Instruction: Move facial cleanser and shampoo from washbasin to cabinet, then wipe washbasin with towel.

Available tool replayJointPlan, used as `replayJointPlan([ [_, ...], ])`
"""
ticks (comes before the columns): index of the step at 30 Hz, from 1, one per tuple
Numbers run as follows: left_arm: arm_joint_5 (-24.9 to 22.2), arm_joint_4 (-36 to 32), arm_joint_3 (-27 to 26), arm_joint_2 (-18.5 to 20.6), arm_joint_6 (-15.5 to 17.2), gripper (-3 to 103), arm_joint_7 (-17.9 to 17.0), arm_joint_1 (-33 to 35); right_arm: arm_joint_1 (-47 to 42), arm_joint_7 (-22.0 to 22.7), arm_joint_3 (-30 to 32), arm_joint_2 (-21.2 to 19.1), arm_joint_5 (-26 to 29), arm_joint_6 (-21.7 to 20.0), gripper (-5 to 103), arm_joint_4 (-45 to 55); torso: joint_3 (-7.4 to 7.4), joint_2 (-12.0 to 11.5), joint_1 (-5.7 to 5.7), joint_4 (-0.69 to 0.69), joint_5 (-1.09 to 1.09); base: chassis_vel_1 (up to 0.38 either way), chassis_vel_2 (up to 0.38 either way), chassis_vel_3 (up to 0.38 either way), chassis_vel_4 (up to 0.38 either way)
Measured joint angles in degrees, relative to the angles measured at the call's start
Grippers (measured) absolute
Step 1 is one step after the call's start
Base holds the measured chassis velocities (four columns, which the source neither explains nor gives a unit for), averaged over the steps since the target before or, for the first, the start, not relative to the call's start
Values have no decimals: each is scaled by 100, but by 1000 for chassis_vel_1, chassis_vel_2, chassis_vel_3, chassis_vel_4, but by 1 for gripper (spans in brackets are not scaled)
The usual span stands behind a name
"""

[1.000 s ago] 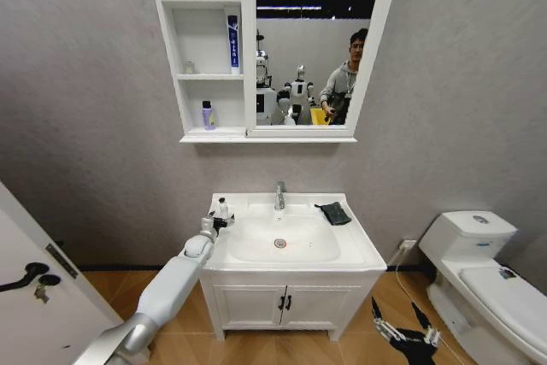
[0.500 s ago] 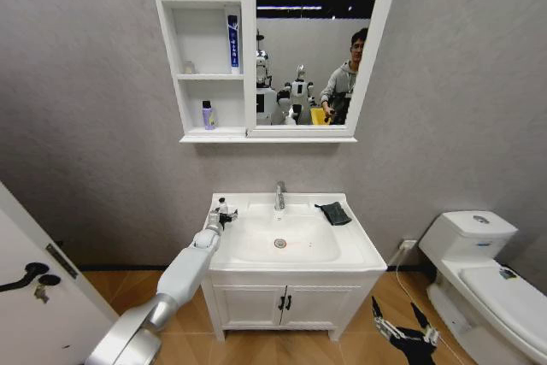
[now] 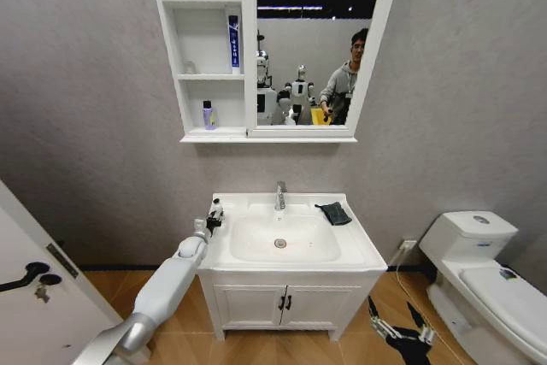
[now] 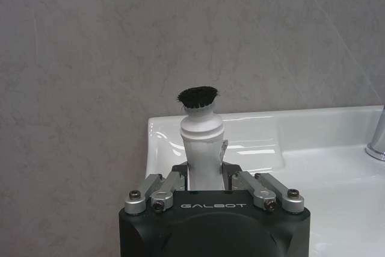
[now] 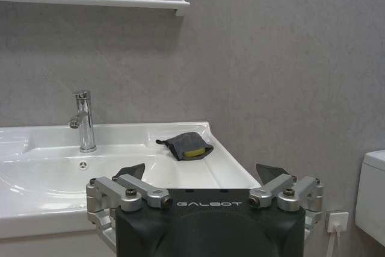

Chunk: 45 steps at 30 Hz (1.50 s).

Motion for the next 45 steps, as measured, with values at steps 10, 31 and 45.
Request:
replayJointPlan([
  [10, -426, -1325, 62, 725, 96, 28, 51, 249, 6, 5, -97, 66, -172, -5, 100, 46, 0, 0, 0, 2, 1, 0, 0, 0, 0],
  [31, -4006, -3172, 2698, 1994, 3575, 28, -1926, -4683, 139, -71, -125, 83, -86, -132, 100, 131, 1, 1, 0, -2, 4, 0, 0, 0, 0],
  [45, -4215, -642, 3283, 689, 3827, 28, -2103, -6066, 212, -155, -36, 37, 266, 182, 100, -251, 1, 0, 0, 4, 1, 0, 0, 0, 0],
])
